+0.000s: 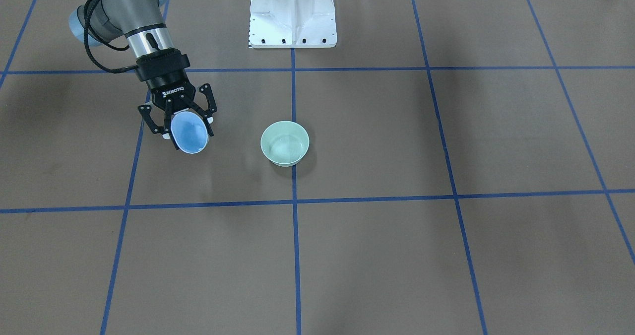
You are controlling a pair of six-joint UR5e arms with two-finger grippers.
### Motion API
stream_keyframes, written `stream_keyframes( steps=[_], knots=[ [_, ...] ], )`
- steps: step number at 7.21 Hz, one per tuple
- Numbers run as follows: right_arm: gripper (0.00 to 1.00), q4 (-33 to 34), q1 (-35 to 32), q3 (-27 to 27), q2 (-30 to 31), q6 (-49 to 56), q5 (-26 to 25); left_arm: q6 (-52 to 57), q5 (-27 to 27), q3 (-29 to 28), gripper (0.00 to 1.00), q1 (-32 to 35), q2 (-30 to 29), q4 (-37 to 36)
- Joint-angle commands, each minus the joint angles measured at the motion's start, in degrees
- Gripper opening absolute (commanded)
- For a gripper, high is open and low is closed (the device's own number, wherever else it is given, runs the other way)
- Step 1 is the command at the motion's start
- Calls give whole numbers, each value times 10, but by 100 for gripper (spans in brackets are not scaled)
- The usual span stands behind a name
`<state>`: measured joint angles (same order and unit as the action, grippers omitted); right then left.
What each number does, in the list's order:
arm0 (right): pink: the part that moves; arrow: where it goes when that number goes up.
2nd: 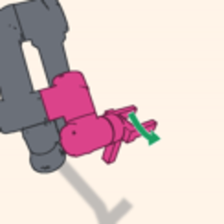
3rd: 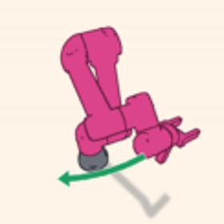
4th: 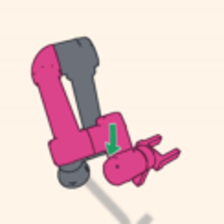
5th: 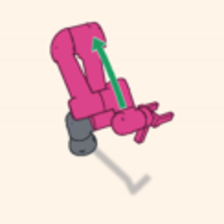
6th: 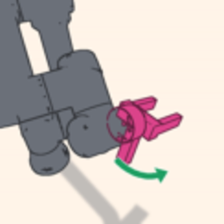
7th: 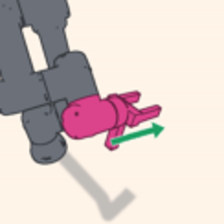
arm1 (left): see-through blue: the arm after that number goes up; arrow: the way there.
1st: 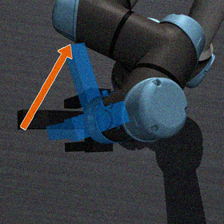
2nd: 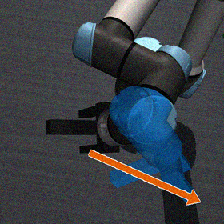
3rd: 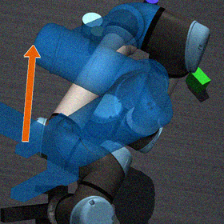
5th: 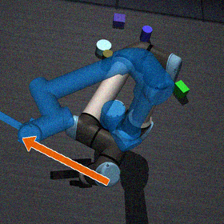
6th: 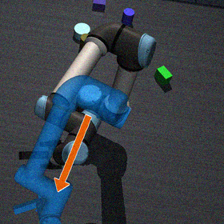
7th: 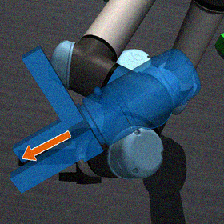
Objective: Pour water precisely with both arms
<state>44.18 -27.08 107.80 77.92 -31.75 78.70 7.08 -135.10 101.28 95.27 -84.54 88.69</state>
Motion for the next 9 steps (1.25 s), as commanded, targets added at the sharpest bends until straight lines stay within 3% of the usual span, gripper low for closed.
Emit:
stream_keyframes(
  steps=[1,3,6,9],
  knots=[
    [0,-2,5,-19,-22,92,54,0,-1,0,100,0,1,-1],
    [0,7,4,-33,-44,136,94,0,-1,0,100,0,1,-12],
    [0,202,6,-30,-123,136,123,0,-2,-5,100,0,1,-13],
    [0,330,6,-28,-172,137,123,0,-2,-6,100,1,4,-14]
  ],
)
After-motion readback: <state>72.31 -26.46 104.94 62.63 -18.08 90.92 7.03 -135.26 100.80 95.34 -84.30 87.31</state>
